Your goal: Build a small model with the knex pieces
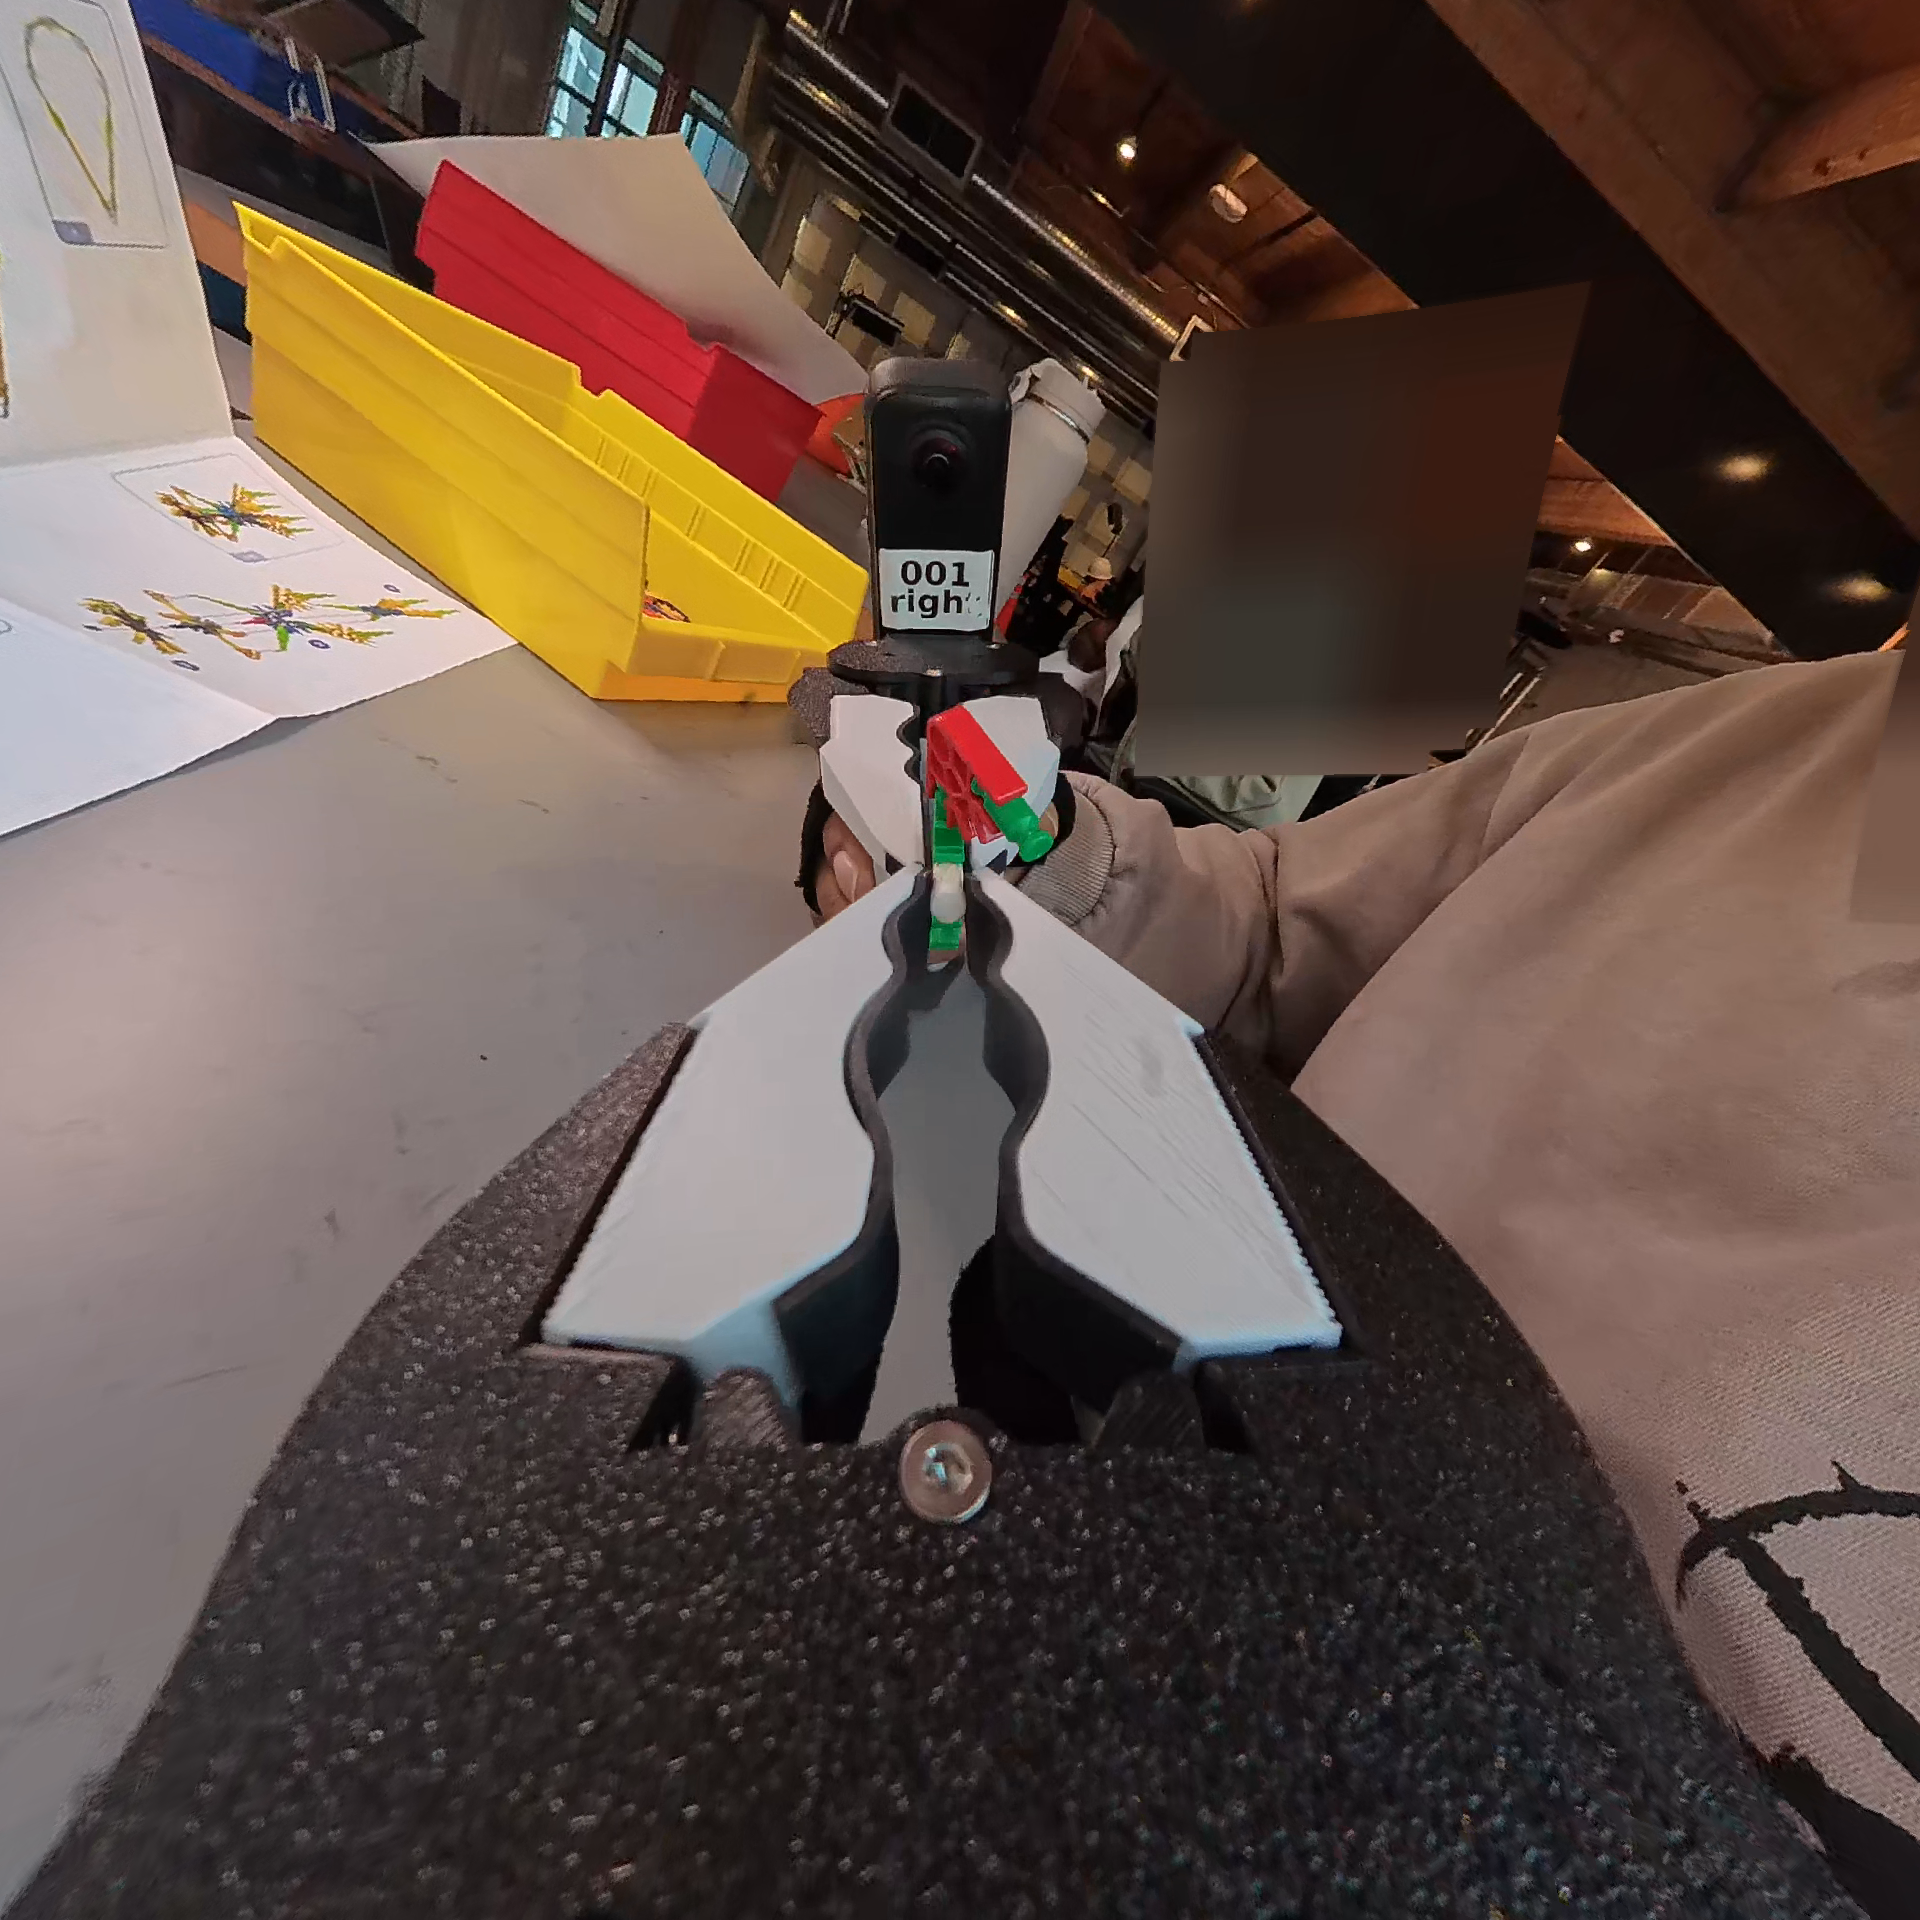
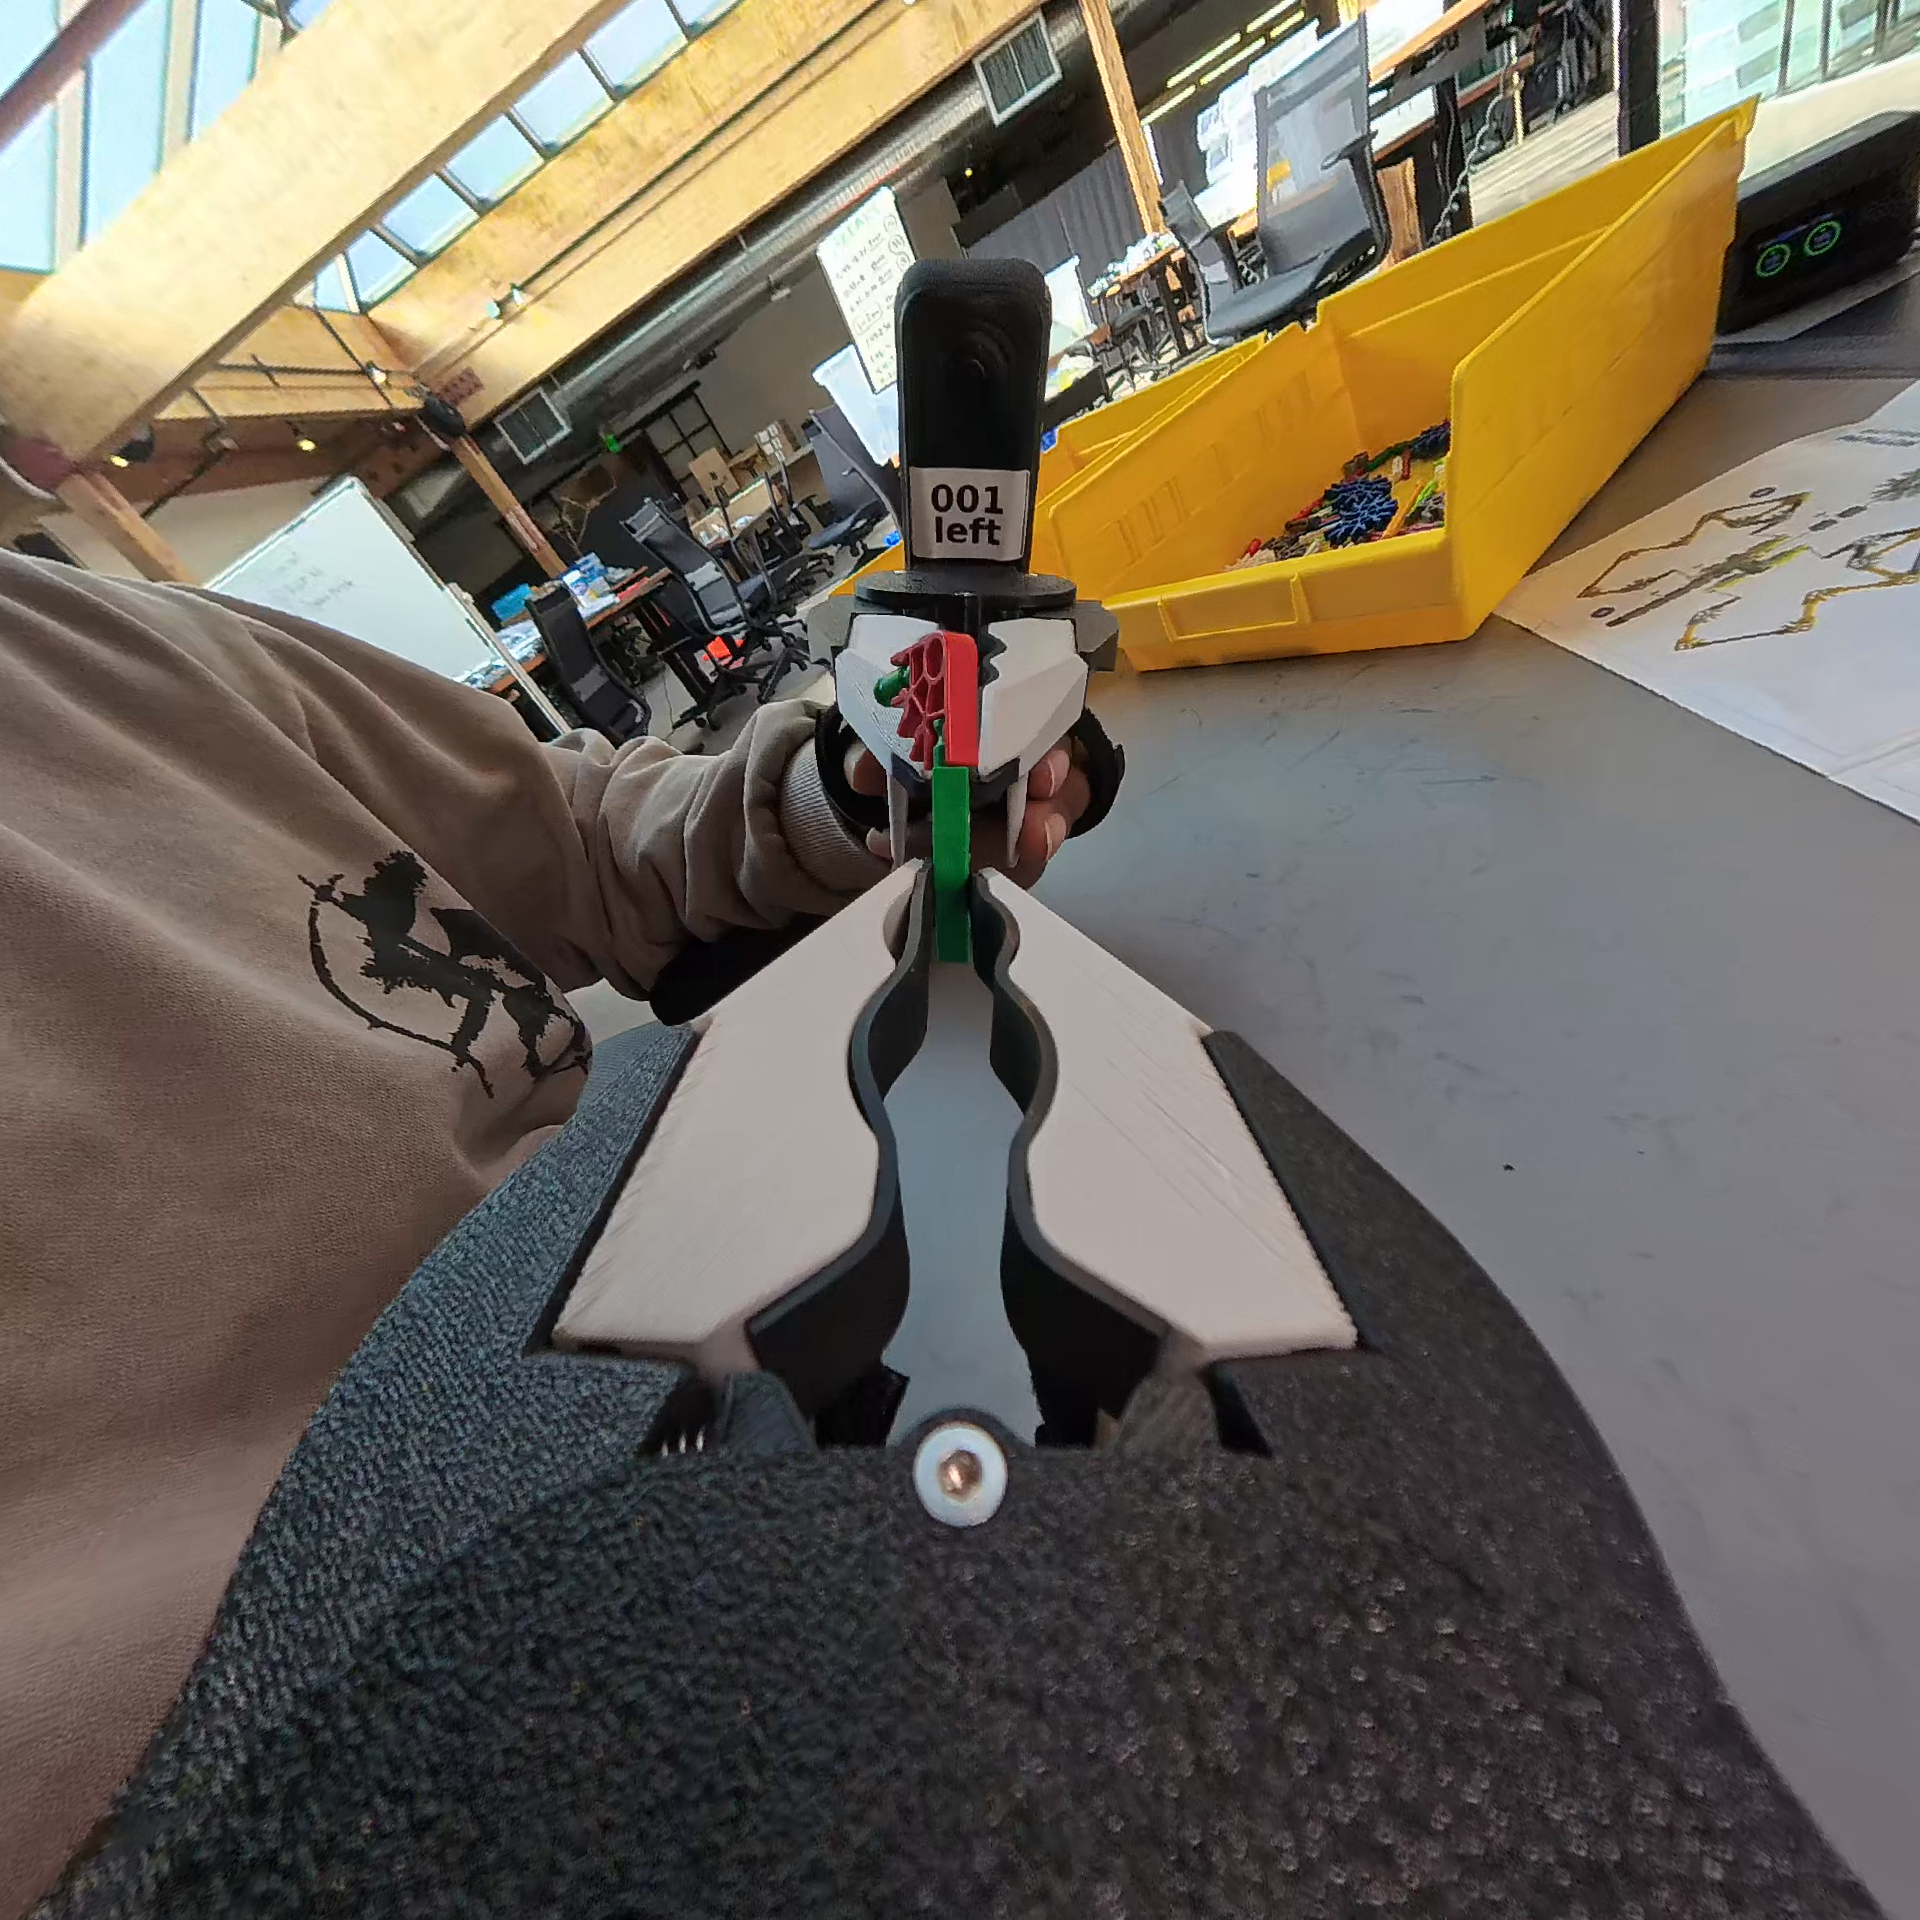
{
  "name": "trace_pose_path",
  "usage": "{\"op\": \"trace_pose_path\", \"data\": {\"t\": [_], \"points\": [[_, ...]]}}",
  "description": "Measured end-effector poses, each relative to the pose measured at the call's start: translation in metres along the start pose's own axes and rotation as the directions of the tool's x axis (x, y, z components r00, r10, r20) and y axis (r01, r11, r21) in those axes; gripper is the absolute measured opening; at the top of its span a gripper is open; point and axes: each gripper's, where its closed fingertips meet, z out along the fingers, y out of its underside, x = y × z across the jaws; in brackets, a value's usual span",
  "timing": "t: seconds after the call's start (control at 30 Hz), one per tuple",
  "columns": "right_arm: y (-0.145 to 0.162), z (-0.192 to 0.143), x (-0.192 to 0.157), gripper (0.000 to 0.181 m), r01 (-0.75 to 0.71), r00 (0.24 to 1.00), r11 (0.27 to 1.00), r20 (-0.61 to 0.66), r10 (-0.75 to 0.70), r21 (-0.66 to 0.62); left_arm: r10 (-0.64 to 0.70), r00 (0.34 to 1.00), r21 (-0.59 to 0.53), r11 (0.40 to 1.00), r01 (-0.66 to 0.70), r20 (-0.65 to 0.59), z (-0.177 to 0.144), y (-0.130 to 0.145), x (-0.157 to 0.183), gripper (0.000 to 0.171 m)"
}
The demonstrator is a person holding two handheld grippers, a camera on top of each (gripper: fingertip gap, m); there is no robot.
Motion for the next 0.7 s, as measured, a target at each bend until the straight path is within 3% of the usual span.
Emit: {"op": "trace_pose_path", "data": {"t": [0.3,0.7], "points": [[0.008,0.004,0.005,0.004,0.106,0.991,0.993,-0.077,-0.110,-0.060,0.012,0.999,-0.060,0.998,-0.010,0.042,0.002,0.010,-0.006,0.004],[0.017,0.003,0.001,0.004,0.052,0.997,0.992,-0.057,-0.059,-0.113,-0.043,0.999,-0.094,0.995,0.042,-0.007,0.006,0.018,-0.002,0.004]]}}
